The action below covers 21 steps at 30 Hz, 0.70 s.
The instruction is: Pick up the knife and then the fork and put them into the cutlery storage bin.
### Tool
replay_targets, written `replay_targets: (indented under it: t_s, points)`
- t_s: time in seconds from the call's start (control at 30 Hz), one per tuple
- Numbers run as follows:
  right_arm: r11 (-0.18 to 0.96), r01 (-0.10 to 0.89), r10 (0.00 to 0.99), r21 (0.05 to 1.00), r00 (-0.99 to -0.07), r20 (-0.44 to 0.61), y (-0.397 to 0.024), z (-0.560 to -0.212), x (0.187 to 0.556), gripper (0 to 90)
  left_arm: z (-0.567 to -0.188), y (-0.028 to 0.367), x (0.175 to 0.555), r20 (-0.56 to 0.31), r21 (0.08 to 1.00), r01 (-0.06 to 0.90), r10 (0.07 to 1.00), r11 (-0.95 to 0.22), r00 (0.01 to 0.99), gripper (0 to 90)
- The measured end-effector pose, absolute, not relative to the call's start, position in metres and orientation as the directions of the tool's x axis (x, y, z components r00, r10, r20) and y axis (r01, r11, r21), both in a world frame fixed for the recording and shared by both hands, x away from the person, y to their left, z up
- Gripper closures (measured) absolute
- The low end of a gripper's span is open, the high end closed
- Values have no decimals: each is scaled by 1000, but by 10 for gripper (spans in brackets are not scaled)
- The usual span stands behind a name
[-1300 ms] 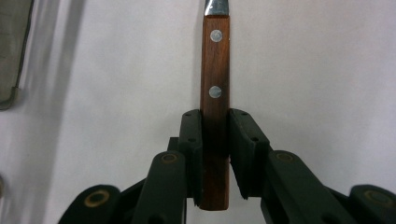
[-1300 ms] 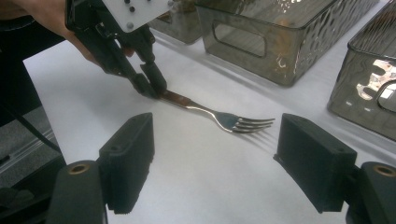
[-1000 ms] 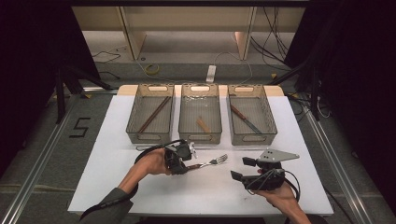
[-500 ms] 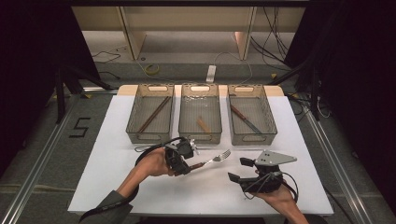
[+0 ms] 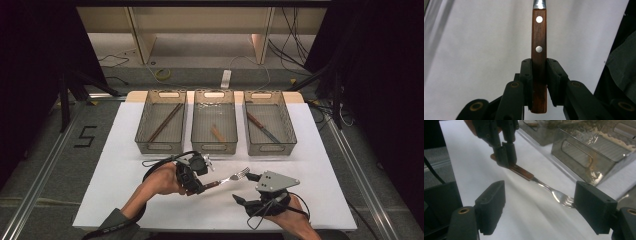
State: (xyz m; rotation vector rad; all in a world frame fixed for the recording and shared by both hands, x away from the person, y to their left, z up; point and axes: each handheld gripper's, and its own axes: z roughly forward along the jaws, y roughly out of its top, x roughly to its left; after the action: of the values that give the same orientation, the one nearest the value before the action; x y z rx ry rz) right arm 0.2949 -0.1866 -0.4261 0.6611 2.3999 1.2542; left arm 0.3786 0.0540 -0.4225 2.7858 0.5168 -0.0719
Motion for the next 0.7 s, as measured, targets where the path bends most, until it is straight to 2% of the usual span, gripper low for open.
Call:
replay_targets:
  t_s: [0.17,0.37,0.7]
  points:
    - [567,160,517,808,-833,-198,-173,-427,288,267,-420,50,374,-117,283,355,335,-891,935,754]
    - [669,55,430,742,-842,-326,-157,-435,282,284,-419,43,367,-128,271,337,314,-901,941,754]
    - [802,-102,275,589,-812,-515,-134,-448,272,383,-413,33,357,-135,251,301,275,-920,952,754]
